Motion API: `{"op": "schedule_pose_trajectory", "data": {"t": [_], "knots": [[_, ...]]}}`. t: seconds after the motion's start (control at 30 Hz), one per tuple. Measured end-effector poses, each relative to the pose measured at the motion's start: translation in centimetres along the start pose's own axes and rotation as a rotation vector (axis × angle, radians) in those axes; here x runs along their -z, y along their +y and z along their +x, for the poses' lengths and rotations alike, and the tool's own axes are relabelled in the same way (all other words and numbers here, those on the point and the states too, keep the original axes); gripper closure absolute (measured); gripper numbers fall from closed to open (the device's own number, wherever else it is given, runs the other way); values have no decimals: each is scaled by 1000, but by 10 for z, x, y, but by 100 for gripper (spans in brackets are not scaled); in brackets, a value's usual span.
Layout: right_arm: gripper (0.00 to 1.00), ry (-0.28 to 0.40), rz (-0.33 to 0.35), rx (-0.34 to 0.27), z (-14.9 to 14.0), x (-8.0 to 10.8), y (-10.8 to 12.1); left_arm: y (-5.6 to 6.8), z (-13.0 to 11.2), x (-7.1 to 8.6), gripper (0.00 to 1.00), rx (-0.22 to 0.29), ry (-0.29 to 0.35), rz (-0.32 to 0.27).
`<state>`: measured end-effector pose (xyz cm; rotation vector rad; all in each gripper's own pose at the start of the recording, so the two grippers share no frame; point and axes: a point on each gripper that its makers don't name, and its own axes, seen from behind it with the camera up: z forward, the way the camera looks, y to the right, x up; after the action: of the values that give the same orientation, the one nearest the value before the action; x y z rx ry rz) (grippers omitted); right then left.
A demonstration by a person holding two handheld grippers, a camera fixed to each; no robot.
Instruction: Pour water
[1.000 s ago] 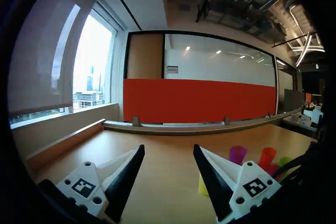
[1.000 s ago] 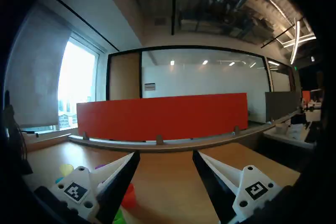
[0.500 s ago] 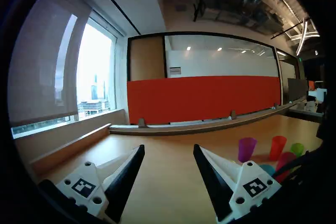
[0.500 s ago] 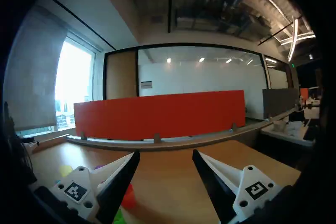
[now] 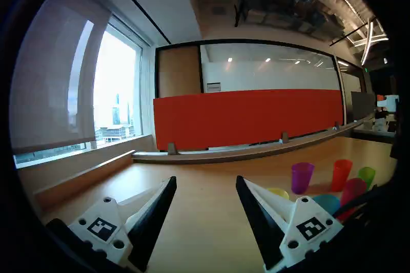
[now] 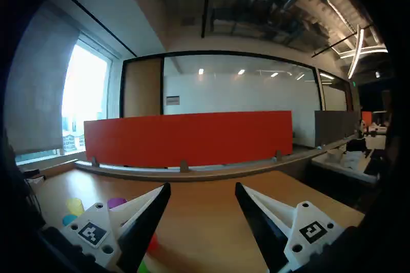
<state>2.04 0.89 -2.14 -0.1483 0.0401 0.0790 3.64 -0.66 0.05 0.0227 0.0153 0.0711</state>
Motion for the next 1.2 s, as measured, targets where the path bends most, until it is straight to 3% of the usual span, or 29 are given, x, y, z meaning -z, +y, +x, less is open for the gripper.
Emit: {"op": "schedule_pose_trajectory", "data": {"t": [0.2,0.4,1.2], "knots": [[3,-9,-7,0,-1,0,2,3,-18,0,15,-14,-17,10],[3,-5,-14,2,1,1,4,9,-30,-1,15,12,-26,4],[3,6,-19,-5,13,6,5,7,-33,2,15,71,-13,-12]]}}
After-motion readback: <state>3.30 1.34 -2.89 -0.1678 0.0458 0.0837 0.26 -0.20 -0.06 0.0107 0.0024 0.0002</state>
